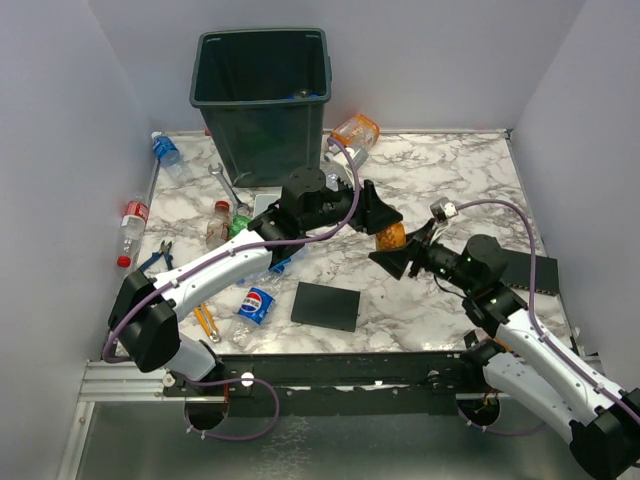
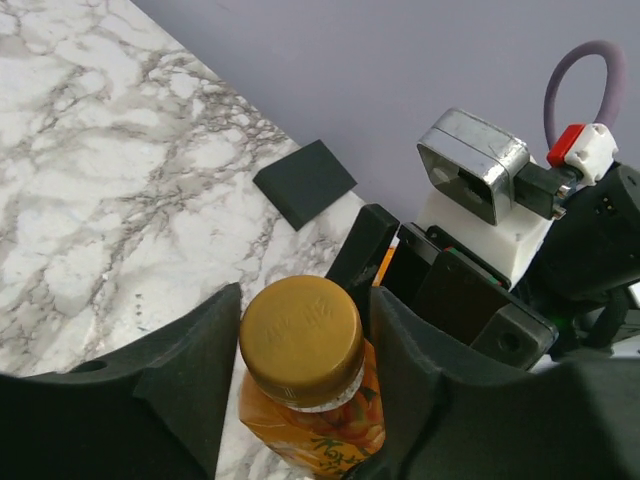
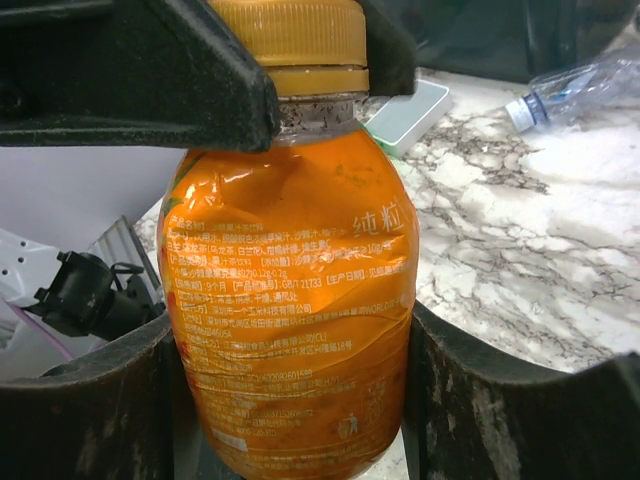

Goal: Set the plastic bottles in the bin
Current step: Pick up the plastic bottle at the center of the board.

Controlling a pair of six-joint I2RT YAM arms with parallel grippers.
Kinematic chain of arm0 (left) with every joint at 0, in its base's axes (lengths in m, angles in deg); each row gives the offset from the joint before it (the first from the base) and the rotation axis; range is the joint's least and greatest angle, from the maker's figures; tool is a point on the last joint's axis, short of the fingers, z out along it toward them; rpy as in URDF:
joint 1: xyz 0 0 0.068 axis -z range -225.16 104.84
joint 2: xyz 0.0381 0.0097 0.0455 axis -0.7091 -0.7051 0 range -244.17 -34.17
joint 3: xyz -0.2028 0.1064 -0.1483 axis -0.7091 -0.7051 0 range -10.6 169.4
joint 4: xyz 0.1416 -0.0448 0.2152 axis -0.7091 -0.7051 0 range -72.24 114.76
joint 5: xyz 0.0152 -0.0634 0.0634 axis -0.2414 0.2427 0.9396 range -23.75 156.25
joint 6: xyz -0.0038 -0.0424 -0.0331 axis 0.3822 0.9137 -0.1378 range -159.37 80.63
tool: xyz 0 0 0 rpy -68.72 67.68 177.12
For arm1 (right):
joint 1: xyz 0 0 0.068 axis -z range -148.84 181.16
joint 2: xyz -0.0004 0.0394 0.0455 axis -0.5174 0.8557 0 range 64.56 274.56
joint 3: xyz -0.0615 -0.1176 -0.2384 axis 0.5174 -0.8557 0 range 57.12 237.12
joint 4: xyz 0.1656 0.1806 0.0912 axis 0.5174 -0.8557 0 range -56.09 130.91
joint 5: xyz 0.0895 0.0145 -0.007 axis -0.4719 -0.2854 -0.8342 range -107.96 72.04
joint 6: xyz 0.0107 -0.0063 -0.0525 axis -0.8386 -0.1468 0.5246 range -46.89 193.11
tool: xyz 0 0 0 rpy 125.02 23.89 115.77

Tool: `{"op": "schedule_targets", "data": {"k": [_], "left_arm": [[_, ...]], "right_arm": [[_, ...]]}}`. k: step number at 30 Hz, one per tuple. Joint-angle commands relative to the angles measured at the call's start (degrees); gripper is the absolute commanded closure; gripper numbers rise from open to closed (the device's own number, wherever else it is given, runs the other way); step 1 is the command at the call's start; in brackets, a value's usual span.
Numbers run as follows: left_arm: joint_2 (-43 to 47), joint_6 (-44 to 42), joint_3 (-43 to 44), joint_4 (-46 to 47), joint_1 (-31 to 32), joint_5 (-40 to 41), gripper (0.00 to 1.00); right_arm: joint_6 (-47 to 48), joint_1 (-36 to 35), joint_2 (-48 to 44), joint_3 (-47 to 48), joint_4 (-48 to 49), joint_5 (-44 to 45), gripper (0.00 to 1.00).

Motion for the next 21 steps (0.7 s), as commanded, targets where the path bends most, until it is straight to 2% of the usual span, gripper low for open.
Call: {"op": "schedule_targets", "data": {"k": [1,6,7,10,11,13,16,21], "left_arm": [[1.0,3.0,-0.5,0.9,0.3,-2.9,0.4],[-0.2,3.9,-0.2,0.5,0.3,-3.4,0.35],[-0.4,4.1,-0.1,0.4,0.3,-3.3,0.39],[-0.6,3.8,0.4,0.5,0.2,-2.7,0.75],[-0.5,3.6,0.5,0.5,0.2,-2.3,0.86],[-0.2,3.3,0.9,0.5,0.3,-0.6,1.0],[0.3,1.5,2.7,-0.7,0.1,3.2,1.0],[1.7,-5.6,10.8,-5.5,-2.1,14.4,1.0]], "right_arm": [[2.4,-0.2,-1.1,-0.1,3.0,1.2,0.64],[3.2,-0.1,-1.7,-1.4,4.6,1.5,0.69],[3.3,-0.2,-1.7,-1.5,4.8,1.4,0.69],[3.5,-0.2,-1.6,-1.5,4.5,0.9,0.69],[3.3,-0.2,-1.6,-1.3,4.2,0.9,0.64],[2.9,-0.2,-1.7,-0.4,2.3,1.1,0.37],[1.4,-0.2,-2.9,1.1,-1.5,1.9,0.02],[-1.6,-0.2,-5.8,5.1,-8.7,1.5,0.0]]}}
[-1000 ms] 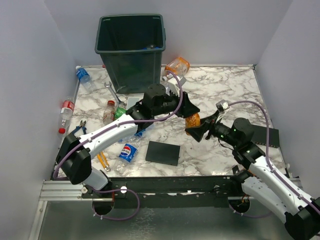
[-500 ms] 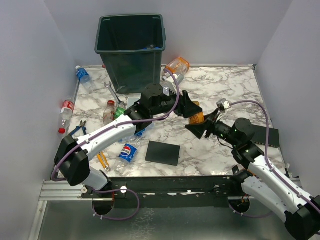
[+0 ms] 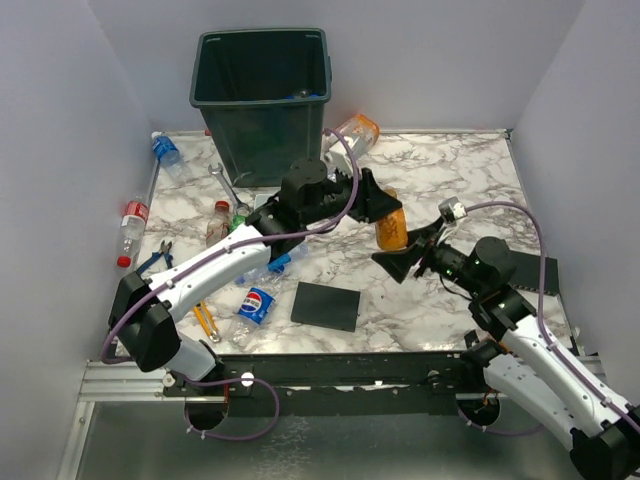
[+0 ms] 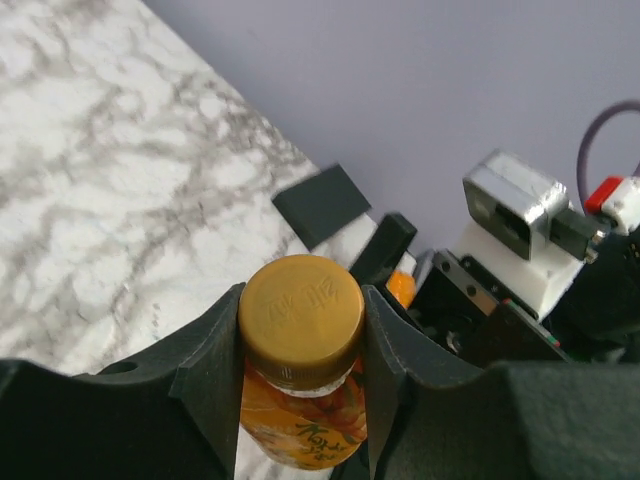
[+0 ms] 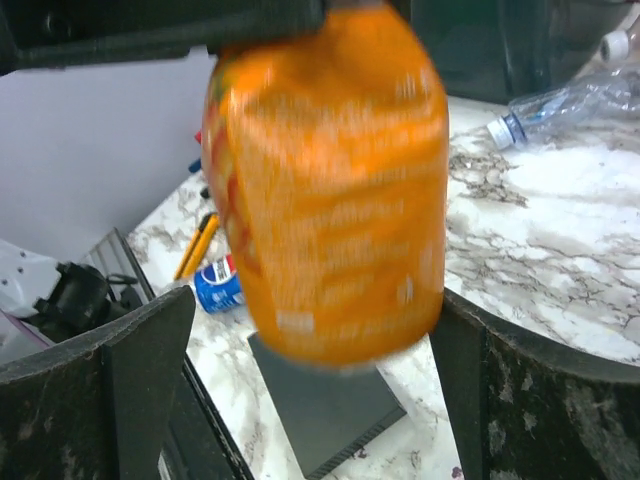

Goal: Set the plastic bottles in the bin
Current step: Pick up the plastic bottle at the center of the board, then place the plastic bottle in the trash bin.

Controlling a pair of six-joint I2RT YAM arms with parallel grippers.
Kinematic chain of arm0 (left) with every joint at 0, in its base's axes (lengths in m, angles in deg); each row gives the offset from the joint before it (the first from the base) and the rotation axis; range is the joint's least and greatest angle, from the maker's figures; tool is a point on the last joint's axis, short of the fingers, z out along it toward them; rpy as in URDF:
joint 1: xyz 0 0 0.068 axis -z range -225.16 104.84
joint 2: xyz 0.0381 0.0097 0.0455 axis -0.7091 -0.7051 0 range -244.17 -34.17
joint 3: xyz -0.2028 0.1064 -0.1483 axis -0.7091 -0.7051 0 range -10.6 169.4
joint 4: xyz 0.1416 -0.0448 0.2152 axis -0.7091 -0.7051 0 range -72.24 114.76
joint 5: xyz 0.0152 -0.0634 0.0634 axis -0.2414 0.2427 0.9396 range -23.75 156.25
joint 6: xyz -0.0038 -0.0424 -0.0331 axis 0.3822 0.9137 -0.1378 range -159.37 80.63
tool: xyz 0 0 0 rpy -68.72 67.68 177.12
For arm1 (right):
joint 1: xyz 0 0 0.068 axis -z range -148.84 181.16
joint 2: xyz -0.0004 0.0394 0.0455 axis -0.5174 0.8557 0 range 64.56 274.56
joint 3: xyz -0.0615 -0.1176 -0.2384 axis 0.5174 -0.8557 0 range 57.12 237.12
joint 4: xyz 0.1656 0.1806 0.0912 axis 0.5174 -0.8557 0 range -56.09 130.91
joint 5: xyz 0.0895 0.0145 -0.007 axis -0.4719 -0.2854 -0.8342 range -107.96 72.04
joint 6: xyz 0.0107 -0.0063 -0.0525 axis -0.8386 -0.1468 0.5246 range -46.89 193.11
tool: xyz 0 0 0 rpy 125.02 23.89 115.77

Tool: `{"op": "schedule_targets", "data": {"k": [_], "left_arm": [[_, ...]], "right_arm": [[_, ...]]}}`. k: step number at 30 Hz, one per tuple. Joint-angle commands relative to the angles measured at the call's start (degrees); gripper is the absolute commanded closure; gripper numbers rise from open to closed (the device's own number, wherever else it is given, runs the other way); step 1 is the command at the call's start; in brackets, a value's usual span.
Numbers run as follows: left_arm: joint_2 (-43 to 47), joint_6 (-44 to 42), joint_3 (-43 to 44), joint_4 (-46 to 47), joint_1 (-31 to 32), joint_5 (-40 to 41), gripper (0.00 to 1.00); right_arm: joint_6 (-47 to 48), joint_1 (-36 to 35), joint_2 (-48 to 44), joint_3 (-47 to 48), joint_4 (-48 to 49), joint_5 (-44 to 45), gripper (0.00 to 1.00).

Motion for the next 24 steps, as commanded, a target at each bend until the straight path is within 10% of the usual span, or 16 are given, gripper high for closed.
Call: {"op": "schedule_targets", "data": {"k": [1,14,24], "left_arm": [[1.9,-8.8,10.3,-2.7,-3.3,13.2,1.0],[-16.8,-20.7,49.5,0.8,-22.2,31.4,1.0],[-37.4,-30.0,60.6,9.5,-24.4,32.5,1.0]], "right_arm": [[-3.1,-0.2,-2.7,5.6,-8.3,0.5,0.0],[-13.0,-0.1,-12.7,3.2,-13.5,16.2,0.0],[-13.3,-0.2,-13.4,4.1,-19.2,21.9,0.0]]}}
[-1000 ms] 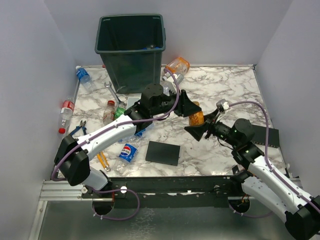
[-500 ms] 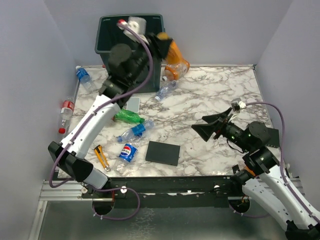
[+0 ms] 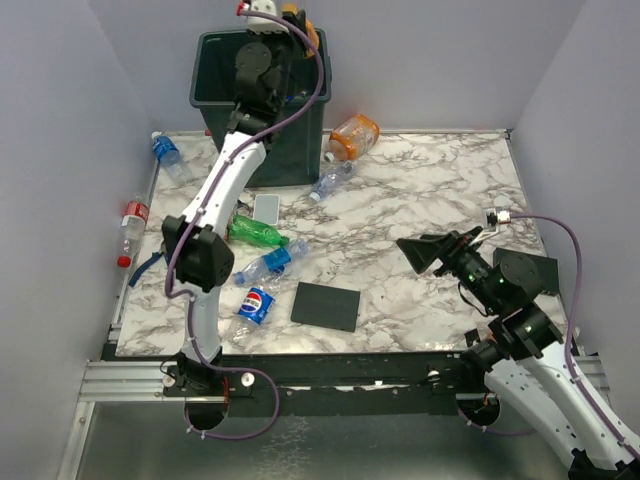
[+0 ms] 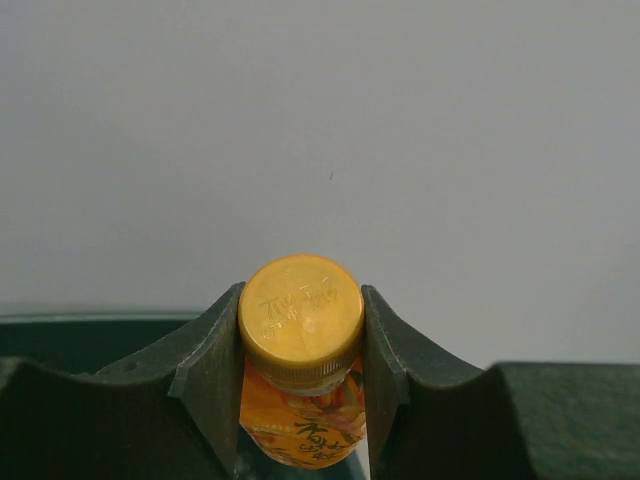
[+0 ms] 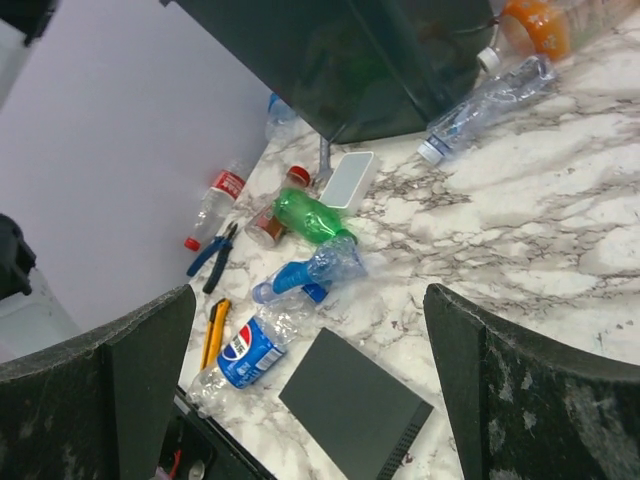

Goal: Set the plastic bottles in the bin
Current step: Place the plastic bottle in the trash bin.

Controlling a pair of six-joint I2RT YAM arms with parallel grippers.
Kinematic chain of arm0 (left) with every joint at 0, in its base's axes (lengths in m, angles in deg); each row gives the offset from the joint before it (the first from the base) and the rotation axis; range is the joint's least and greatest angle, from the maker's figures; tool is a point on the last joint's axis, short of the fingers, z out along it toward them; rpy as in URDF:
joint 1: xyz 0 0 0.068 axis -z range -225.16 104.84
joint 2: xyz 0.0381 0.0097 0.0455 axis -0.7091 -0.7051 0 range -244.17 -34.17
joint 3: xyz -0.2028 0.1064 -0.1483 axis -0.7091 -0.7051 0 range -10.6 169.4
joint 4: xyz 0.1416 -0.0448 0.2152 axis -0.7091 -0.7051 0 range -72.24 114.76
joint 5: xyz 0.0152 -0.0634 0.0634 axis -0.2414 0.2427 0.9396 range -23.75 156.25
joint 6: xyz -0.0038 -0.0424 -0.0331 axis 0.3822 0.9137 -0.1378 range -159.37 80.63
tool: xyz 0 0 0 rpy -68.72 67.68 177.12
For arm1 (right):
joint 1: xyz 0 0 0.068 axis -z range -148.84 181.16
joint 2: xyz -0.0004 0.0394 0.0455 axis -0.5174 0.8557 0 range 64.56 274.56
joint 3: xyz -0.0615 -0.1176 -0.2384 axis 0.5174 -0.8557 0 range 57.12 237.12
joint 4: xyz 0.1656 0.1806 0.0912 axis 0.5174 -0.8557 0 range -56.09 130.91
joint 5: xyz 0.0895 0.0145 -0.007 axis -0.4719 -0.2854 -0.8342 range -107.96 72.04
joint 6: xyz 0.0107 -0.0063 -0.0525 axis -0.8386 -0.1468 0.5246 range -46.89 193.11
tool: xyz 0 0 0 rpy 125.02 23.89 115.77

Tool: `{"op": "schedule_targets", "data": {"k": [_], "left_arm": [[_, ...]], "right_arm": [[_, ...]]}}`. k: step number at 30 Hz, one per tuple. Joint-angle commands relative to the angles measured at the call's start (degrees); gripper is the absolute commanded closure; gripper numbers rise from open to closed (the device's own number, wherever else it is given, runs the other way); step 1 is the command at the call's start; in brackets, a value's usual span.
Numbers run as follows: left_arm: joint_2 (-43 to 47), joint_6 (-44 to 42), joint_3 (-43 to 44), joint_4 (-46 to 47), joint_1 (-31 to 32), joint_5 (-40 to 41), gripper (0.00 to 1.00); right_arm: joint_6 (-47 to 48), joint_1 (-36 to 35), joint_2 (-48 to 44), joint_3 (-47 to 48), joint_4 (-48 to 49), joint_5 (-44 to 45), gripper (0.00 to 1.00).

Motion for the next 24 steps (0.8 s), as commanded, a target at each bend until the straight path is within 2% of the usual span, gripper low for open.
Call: {"op": "schedule_targets", "data": {"k": [1,7,8,11,13,14,20,24], "left_arm": [[-9.0,-5.5,5.2,2.0,-0.3,0.8,1.0],[-14.4,-7.1,7.0,3.6,-0.3,2.7,1.0],[-14.7,-7.0,6.9,3.7,-0.3,3.2,0.96],[-14.9,-7.3,5.9,3.9,-0.4,3.5,0.52],[-14.5,-7.4,5.5,3.9,-0.5,3.2,0.31],[-14.2,-7.4,5.5,3.9,-0.5,3.1,0.24],[-12.0,-5.7,7.3,4.1,-0.6,1.9,0.01],[-7.0,-3.3,6.5,3.5,0.6,2.8,0.01]], "right_arm": [[-0.1,-0.2,-0.9,0.1,-5.2,4.1,0.0],[1.4,-0.2,-1.5,-0.3,-6.9,5.9,0.0],[1.6,-0.2,-1.5,-0.4,-6.8,6.2,0.0],[2.0,-0.2,-1.0,-0.5,-6.7,7.9,0.0],[2.3,-0.2,-0.4,-0.4,-6.6,8.7,0.0],[2.3,-0.2,-0.1,-0.3,-6.6,8.9,0.0],[1.9,-0.2,2.0,0.5,-6.4,10.3,0.0],[-0.9,-0.2,3.4,1.3,-7.1,13.6,0.0]]}}
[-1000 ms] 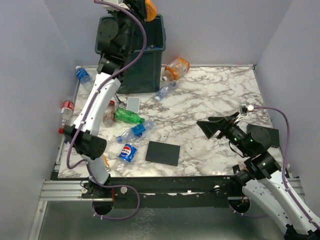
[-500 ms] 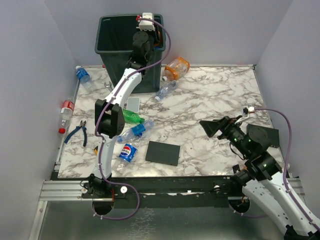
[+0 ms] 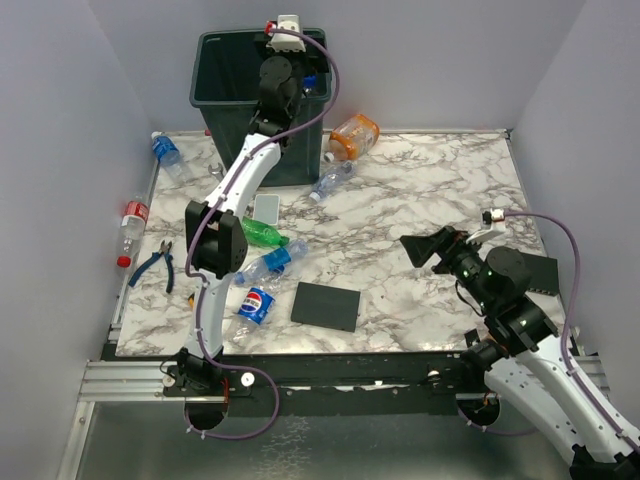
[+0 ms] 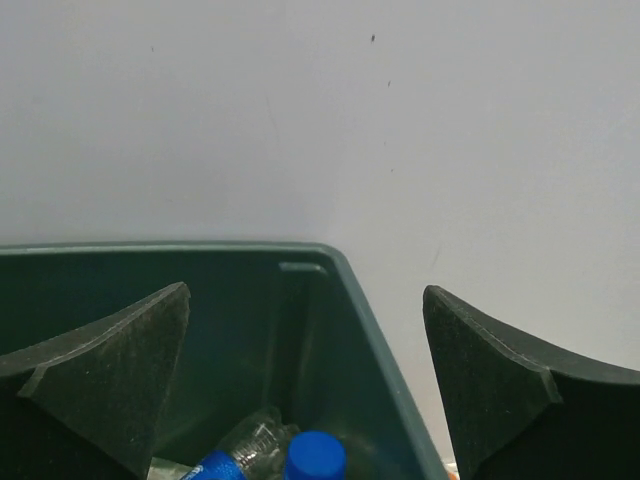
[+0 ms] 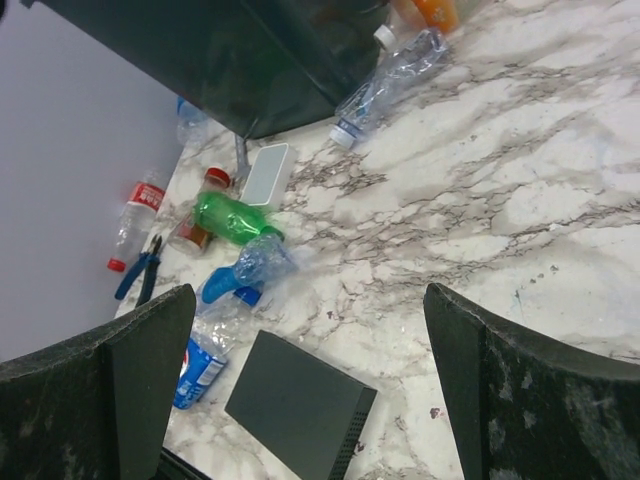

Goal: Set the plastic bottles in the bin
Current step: Place the plastic bottle in the trash bin.

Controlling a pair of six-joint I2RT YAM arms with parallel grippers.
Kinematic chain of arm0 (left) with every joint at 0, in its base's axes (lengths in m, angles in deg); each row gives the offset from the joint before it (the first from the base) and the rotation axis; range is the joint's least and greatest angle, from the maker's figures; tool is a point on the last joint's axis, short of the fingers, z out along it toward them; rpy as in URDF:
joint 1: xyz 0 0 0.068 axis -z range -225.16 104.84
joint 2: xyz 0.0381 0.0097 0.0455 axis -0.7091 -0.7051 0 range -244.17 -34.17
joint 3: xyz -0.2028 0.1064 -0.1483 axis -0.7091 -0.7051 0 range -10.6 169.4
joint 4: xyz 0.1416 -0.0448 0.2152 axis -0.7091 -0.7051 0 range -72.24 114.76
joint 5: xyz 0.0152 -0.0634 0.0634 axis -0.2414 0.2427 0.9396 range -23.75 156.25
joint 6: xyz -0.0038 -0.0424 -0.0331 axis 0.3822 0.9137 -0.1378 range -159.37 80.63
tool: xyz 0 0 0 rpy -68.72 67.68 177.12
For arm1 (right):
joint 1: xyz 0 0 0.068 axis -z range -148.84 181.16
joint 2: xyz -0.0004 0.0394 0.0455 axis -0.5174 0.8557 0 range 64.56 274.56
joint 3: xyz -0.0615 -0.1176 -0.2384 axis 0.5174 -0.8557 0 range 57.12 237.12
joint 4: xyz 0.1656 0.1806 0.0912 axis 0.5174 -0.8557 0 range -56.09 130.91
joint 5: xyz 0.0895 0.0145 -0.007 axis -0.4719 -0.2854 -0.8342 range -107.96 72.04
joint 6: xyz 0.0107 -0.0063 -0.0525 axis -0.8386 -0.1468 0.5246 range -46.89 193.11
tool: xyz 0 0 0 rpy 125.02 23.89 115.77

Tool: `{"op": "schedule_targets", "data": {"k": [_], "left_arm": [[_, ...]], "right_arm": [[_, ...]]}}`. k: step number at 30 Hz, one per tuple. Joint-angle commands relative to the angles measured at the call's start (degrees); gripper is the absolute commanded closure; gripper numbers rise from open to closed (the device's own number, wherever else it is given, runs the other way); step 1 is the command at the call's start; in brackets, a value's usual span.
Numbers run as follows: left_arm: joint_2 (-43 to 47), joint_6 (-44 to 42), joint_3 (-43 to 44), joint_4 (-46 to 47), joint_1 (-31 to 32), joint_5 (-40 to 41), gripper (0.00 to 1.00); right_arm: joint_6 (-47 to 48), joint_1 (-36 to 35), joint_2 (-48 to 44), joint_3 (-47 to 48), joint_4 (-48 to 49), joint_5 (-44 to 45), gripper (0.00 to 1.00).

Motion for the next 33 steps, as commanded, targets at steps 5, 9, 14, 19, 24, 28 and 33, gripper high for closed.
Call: {"op": "schedule_targets", "data": {"k": [5,9,14,19,24,28,33], "left_arm": [[21.5,-5.7,-11.3,0.7,9.8,7.6,0.01],[33.7,-8.2,-28.6,-1.2,16.6,11.4,0.01],[48.7,-3.1,-52.2,-2.6,20.3,13.8,0.01],[60.3,4.3,-67.1,-12.2,21.3,14.6,0.01],[70.3,8.4,-81.4,-14.4,21.1,17.9,0.01],[74.5,11.2,-89.1,-14.0,21.1,20.0,0.01],[75.4,14.2,-92.8,-14.1,21.1,22.4,0.01]], "right_arm": [[-4.3,-0.2,4.3,2.9,-2.2,7.0,0.0],[-2.5,-0.2,6.7,3.3,-0.8,6.0,0.0],[-3.0,-0.1,9.7,0.3,6.7,3.4,0.0],[-5.3,-0.1,17.3,-0.2,12.9,-1.2,0.0],[-10.3,-0.1,27.6,-1.2,21.4,-4.6,0.0],[-13.5,-0.1,38.7,1.8,26.6,-8.2,0.0],[-18.8,-0.1,53.7,7.7,32.6,-9.8,0.01]]}}
